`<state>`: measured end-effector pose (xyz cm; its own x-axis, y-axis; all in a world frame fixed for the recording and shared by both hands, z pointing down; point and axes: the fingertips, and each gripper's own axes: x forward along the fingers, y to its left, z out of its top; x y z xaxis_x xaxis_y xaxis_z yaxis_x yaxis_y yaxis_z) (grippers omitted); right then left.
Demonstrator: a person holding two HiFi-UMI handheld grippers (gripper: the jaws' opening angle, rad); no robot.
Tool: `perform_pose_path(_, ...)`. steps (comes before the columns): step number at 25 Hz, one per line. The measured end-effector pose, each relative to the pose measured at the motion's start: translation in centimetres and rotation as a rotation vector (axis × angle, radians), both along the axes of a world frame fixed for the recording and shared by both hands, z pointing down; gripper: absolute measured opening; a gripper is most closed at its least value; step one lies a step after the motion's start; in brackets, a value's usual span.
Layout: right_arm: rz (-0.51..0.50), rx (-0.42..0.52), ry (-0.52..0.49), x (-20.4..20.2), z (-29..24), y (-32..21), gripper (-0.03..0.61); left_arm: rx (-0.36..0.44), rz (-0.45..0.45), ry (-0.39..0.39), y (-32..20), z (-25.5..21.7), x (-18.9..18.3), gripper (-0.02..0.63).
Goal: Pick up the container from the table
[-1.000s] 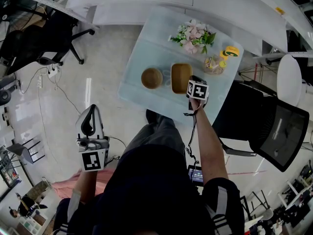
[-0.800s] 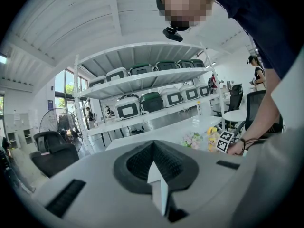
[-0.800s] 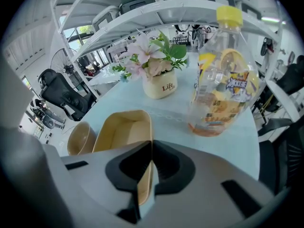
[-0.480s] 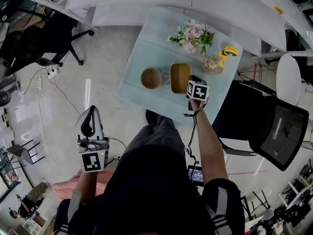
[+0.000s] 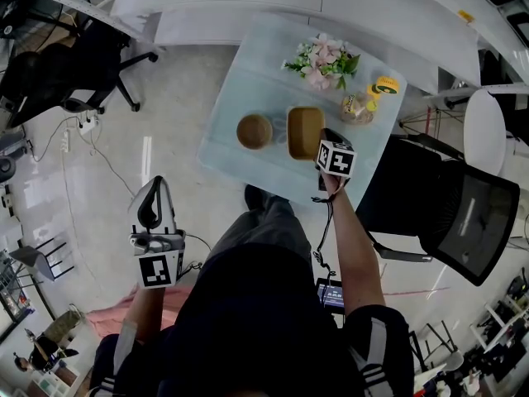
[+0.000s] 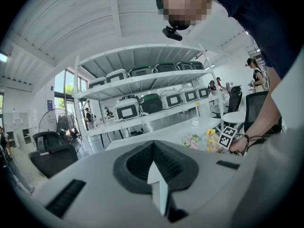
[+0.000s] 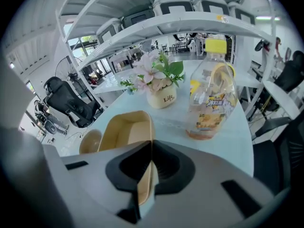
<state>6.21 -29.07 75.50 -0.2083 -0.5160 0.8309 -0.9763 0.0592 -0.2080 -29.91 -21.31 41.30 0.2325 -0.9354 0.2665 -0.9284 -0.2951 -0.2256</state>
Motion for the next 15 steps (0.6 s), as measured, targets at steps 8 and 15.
perform_pose_path(8, -0.012, 0.054, -0.015, 0.2, -3.6, 1.1, 0.012, 0.007, 0.005, 0.008, 0.7, -0.2, 0.3, 0.003)
perform_pose_path(15, -0.029, 0.078, -0.016, 0.5, -6.3, 2.2, 0.012, 0.024, 0.014, 0.015, 1.5, -0.6, 0.7, 0.003)
